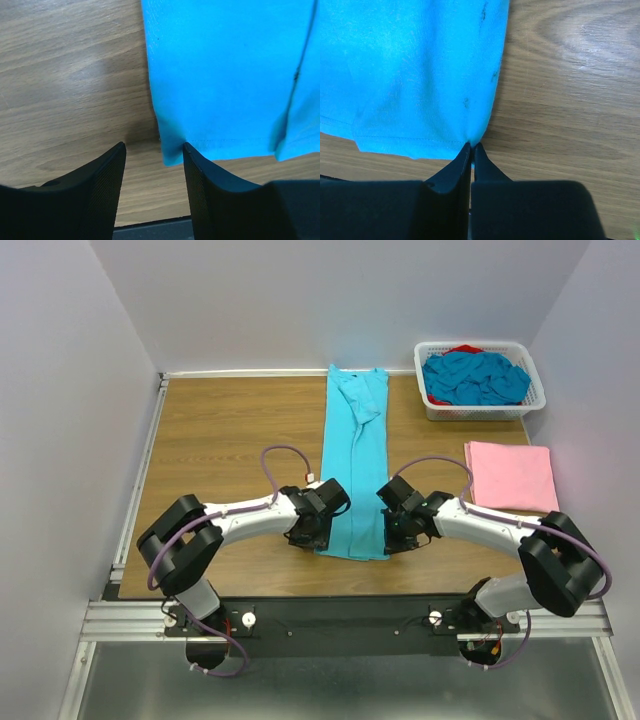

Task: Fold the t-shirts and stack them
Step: Fold the tshirt

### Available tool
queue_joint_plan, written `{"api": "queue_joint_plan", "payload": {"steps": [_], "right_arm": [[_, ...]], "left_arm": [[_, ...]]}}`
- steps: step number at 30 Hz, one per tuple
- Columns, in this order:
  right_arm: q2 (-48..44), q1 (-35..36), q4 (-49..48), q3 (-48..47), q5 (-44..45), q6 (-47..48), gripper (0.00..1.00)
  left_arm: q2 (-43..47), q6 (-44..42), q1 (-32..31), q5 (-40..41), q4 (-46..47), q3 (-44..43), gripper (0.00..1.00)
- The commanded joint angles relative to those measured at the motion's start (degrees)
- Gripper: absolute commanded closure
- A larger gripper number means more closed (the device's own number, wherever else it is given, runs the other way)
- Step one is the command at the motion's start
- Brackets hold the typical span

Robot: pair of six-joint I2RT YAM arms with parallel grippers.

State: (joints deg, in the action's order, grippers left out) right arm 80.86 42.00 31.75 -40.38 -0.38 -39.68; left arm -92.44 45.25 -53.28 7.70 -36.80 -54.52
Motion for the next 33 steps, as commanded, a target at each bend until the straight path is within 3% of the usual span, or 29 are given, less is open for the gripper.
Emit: {"api": "queue_joint_plan", "payload": {"steps": [1, 7, 9, 12, 21, 26, 33], "right_arm": [[0.0, 0.01, 3.58, 2.5, 0.73, 1.36, 0.92], [-0.26, 0.01, 3.58, 2.5, 0.73, 1.36, 0.92], [-0.7, 0.01, 3.58, 2.41, 0.73, 1.36, 0.92], [-1.14, 0.01, 3.58, 2.59, 0.73, 1.19, 0.92], [-1.67, 0.01, 3.67, 2.59, -1.63, 0.92, 0.92], [-2.11, 0.01, 4.02, 2.76, -4.27, 1.62, 0.99], [-5.96, 0.1, 8.67, 4.08, -11.9, 1.54, 0.99]], "left_arm": [[-1.59, -0.43, -0.77, 0.56, -0.47, 0.2, 0.45], [-2.83, -0.34, -1.65, -0.5, -0.38, 1.17, 0.48], [-2.83, -0.26, -1.66, -0.67, -0.64, 1.0, 0.6], [-2.92, -0.08, -1.92, -1.02, -1.17, 0.91, 0.63], [-3.01, -0.17, -2.62, -2.08, -1.7, 1.0, 0.98], [-1.43, 0.01, -3.41, -2.78, -2.84, 1.08, 1.0], [5.77, 2.9, -5.61, -5.07, -4.77, 4.77, 1.0]]}}
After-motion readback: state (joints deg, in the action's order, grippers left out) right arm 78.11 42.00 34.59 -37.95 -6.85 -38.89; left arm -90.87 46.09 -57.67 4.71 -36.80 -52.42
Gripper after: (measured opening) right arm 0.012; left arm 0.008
